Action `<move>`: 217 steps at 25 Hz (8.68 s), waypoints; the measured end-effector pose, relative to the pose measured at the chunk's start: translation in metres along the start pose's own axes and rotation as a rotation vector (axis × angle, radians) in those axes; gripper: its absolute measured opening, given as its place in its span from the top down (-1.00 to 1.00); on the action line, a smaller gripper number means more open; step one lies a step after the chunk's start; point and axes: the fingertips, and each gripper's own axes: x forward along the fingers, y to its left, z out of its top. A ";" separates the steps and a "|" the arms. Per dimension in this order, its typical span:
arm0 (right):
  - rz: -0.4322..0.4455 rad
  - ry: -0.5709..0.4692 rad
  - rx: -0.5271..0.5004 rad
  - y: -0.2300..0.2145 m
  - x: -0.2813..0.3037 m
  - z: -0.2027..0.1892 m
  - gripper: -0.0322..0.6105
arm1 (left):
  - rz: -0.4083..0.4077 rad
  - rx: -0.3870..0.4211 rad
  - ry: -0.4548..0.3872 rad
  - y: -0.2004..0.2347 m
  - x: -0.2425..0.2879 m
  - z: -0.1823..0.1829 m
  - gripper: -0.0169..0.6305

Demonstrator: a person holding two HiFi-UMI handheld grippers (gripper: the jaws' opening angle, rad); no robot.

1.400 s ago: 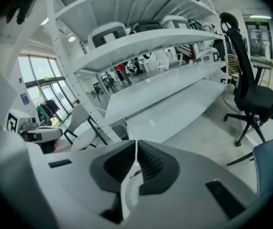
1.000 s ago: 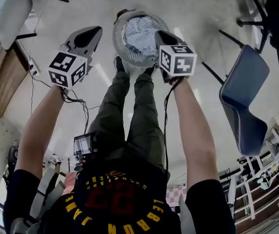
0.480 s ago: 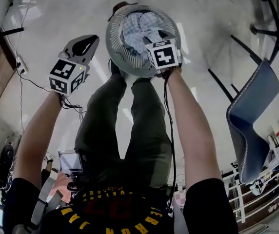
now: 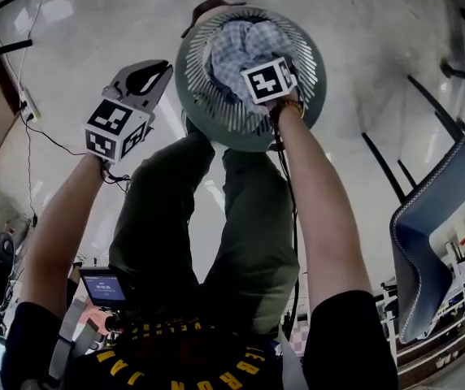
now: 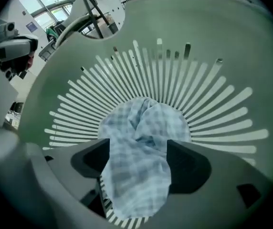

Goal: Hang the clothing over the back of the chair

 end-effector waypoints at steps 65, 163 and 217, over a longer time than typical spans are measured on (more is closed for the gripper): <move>-0.168 -1.319 0.377 0.144 -1.005 -0.028 0.81 | 0.109 0.636 -0.560 -0.180 -0.612 0.452 0.90; -0.252 -0.729 0.915 -0.183 -0.827 -0.555 0.57 | -0.353 0.472 -0.341 -0.701 -0.200 0.442 0.90; -0.545 -1.351 0.465 -0.018 -1.085 -0.454 0.87 | -0.401 0.534 -0.735 -0.785 -0.349 0.503 0.91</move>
